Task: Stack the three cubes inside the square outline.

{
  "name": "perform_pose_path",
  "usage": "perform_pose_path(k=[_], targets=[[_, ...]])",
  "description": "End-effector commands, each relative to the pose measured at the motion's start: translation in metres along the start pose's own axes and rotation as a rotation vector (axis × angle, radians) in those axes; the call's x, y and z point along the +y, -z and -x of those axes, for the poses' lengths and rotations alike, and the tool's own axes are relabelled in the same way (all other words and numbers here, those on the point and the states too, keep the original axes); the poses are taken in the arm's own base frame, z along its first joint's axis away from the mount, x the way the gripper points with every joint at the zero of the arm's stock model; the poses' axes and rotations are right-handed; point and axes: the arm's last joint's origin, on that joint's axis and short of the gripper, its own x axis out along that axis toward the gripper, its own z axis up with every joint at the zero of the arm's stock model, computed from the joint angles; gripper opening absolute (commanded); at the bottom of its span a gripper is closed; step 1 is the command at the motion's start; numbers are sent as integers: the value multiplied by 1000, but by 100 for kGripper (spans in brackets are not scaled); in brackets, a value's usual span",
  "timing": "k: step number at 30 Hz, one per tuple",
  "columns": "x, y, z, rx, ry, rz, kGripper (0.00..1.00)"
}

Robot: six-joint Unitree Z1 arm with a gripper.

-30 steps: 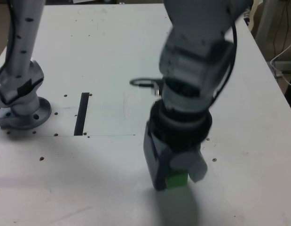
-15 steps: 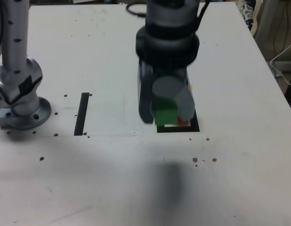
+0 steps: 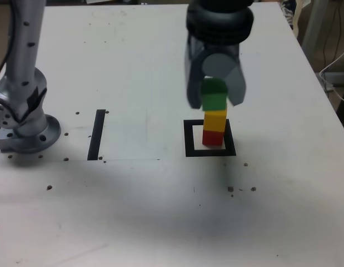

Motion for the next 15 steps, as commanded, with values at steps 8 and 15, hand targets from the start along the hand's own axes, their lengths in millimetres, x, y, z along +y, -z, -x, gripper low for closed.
perform_pose_path(k=[8,15], targets=[[12,-12,-13,40,-7,-13,19],[15,-18,-24,74,-5,-22,19]])
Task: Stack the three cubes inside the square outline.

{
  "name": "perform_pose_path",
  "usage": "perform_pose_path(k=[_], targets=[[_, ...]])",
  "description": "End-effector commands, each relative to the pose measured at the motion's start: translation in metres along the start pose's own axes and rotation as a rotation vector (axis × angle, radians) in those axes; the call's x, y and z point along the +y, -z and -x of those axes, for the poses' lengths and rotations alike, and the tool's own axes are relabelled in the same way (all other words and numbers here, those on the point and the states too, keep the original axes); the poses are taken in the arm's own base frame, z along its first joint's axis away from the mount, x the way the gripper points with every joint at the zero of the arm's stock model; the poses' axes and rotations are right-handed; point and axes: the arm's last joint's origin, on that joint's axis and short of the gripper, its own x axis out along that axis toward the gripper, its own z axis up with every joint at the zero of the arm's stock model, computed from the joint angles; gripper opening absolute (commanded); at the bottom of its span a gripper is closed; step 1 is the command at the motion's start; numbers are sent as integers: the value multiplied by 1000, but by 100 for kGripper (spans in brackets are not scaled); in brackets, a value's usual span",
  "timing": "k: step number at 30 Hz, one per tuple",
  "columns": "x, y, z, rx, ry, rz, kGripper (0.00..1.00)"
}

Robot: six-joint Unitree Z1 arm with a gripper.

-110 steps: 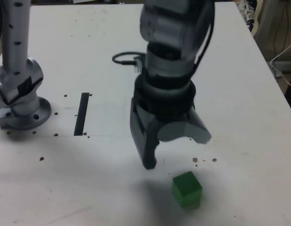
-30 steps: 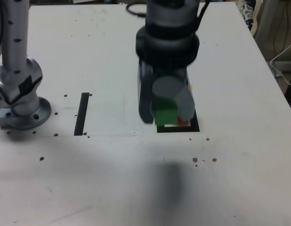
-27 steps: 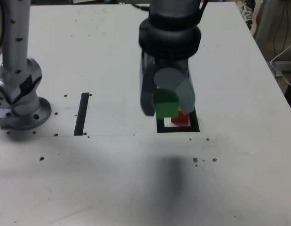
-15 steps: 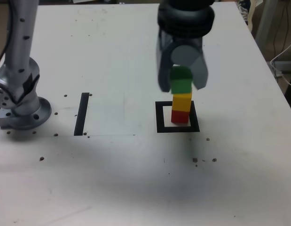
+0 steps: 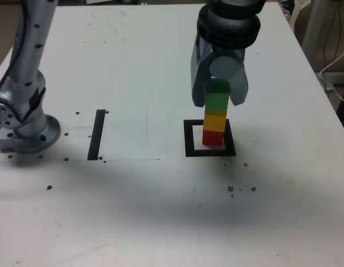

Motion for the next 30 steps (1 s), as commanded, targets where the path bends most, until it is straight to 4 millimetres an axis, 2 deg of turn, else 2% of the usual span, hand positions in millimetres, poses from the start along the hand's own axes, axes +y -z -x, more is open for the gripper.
perform_pose_path(k=[1,13,30], targets=[[0,-2,-3,14,3,-5,19],[4,-8,-8,18,10,-12,25],[9,-5,-13,40,22,-12,45]])
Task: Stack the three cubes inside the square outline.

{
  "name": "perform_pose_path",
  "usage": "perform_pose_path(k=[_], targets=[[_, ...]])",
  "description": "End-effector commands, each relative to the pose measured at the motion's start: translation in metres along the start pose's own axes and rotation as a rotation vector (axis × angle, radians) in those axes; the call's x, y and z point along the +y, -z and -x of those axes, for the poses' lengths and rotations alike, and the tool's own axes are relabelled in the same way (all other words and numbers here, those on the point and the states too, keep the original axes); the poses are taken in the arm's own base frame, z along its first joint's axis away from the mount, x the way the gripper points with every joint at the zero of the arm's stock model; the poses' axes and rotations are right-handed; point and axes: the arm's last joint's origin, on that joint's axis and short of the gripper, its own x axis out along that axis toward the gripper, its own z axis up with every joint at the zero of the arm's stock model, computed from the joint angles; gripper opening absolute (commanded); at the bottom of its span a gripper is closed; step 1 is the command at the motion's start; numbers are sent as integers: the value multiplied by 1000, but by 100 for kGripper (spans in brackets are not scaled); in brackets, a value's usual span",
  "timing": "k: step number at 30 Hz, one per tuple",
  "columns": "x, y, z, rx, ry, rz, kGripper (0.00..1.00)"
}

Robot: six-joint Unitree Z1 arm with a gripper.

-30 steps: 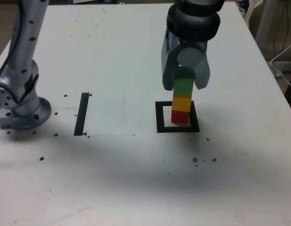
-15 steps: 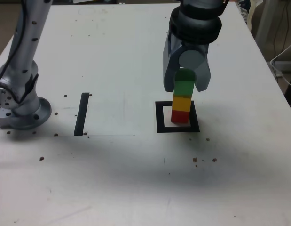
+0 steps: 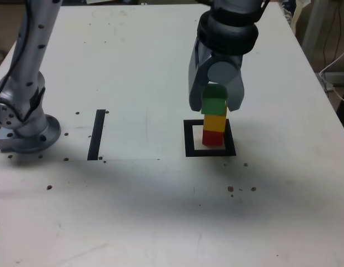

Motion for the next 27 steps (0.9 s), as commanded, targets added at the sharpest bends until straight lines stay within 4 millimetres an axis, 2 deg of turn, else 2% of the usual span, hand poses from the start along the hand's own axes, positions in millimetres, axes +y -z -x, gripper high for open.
perform_pose_path(k=[1,7,15,21,27], targets=[[2,1,2,-9,-4,0,47],[2,0,8,-53,-3,-19,70],[1,-1,6,-57,0,-22,75],[1,3,4,-33,1,-23,98],[0,11,7,-36,-14,-13,100]])
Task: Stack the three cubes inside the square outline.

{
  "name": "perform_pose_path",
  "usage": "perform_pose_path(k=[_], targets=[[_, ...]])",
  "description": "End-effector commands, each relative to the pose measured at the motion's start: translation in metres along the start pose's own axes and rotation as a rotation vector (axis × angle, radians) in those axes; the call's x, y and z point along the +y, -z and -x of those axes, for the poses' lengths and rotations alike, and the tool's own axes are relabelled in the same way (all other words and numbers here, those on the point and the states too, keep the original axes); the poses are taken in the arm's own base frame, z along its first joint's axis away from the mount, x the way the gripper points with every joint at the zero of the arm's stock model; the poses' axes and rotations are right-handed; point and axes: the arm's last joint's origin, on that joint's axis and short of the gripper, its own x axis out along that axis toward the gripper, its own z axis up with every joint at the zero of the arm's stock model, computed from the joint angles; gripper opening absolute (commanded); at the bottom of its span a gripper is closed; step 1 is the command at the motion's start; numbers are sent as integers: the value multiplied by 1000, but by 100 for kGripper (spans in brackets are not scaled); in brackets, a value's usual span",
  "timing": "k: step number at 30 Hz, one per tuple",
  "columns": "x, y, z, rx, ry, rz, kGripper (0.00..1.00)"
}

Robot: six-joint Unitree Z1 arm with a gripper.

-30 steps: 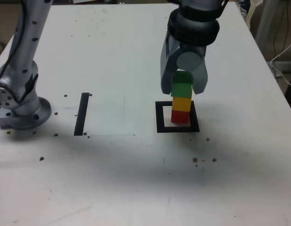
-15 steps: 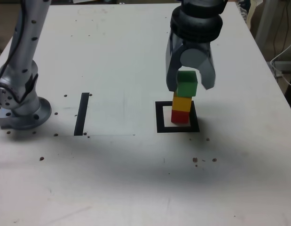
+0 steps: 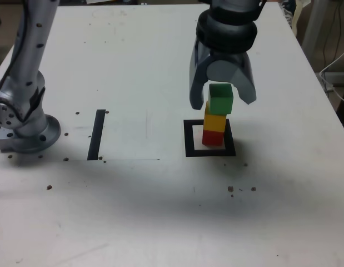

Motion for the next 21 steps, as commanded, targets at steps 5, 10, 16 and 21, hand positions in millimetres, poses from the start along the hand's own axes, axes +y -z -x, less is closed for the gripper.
perform_pose_path(k=[5,10,16,21], targets=[[-2,10,11,-33,-6,5,100],[-2,15,13,-39,0,2,100],[-2,26,19,-50,16,-18,100],[-1,51,35,-89,26,-46,100]])
